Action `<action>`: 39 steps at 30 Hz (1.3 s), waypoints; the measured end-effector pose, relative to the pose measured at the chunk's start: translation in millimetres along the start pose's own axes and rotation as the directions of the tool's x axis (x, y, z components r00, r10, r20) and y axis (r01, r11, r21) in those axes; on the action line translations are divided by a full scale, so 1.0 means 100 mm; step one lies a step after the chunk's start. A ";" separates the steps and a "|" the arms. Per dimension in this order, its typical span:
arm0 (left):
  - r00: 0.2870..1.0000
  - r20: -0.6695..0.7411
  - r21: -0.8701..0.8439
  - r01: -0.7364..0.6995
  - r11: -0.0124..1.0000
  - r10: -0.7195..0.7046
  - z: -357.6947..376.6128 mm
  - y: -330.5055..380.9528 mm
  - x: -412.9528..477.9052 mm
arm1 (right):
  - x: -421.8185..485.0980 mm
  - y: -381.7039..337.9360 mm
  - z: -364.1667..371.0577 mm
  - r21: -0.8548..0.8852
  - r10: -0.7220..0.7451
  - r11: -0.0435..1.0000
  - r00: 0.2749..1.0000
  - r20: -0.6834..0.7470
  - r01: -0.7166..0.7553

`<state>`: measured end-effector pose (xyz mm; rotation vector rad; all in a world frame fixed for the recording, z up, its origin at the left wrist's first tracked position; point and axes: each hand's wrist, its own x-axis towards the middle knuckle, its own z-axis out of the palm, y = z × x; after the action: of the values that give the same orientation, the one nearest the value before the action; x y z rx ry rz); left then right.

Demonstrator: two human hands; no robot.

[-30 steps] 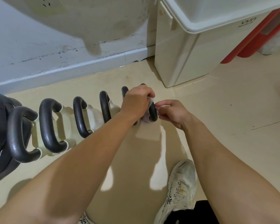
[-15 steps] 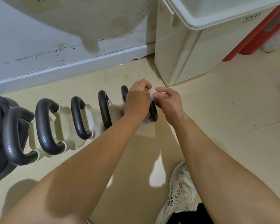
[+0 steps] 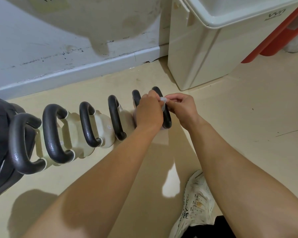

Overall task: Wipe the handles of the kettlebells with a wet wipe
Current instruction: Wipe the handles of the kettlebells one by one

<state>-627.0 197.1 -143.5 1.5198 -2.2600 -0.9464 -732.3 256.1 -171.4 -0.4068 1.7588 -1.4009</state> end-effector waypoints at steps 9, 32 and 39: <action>0.999 0.037 -0.081 0.008 0.997 -0.005 -0.14 0.12 0.20 | 0.13 -0.21 0.11 -0.162 -0.014 0.987 0.999 -0.046 0.006; 0.855 -0.056 -0.613 0.379 0.693 -0.516 0.43 0.02 -0.78 | -0.50 0.30 -0.15 -0.056 0.014 0.998 0.991 -0.130 -0.021; 0.875 -0.106 -0.639 0.304 0.707 -0.472 0.47 0.00 -0.83 | -0.49 0.39 -0.19 -0.092 0.014 0.995 0.993 -0.119 -0.025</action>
<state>-618.0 288.9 -167.5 1.6967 -1.2601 -1.3249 -708.2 314.5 -186.5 -0.3623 1.9247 -1.3564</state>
